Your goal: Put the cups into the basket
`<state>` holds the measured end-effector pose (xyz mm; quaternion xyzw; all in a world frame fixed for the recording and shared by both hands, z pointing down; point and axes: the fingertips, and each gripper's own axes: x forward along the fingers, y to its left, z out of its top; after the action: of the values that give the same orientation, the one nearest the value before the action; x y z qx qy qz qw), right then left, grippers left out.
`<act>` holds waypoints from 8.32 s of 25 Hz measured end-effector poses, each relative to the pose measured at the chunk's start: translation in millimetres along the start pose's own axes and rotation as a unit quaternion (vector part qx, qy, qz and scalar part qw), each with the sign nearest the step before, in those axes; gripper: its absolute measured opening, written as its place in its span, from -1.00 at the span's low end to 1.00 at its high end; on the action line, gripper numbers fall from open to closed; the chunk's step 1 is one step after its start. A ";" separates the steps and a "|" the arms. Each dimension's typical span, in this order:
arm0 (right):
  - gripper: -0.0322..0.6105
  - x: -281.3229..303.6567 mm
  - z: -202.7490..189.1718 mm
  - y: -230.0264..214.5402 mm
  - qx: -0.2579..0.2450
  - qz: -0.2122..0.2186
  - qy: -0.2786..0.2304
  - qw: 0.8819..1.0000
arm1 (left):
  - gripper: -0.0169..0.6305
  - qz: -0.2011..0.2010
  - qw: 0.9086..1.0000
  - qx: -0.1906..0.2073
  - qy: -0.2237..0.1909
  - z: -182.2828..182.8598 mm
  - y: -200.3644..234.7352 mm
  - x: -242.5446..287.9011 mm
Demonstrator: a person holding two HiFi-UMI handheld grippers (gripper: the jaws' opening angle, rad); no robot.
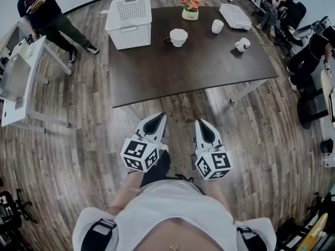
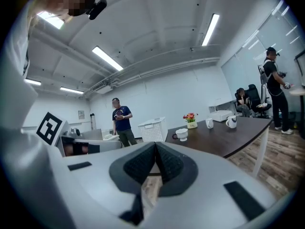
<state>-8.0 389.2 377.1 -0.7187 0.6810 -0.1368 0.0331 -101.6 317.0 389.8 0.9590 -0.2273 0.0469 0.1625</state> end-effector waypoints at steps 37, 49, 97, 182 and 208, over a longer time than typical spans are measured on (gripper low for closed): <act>-0.86 165.1 13.5 -44.4 0.024 0.036 0.017 0.999 | -0.91 0.021 0.999 -0.031 0.002 25.6 102.2 105.6; -0.86 244.8 37.9 -119.4 0.032 0.053 0.033 0.998 | -0.91 0.034 0.999 -0.030 0.000 56.9 130.3 206.8; 0.85 508.6 -43.2 -177.4 -0.494 0.398 0.423 0.647 | -0.91 0.085 0.988 -0.126 0.034 56.6 259.8 301.8; 0.85 530.0 145.6 -77.6 -0.593 0.369 0.446 0.559 | -0.91 0.108 0.991 -0.054 -0.050 163.2 326.6 222.4; 0.85 686.0 83.7 72.3 -0.598 0.428 0.397 0.550 | -0.91 0.153 0.987 -0.042 -0.031 157.6 417.2 182.3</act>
<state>-33.7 -305.2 383.7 -0.0694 0.7766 0.0606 -0.6232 -124.7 -164.2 392.3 0.9062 -0.3784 0.0316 0.1860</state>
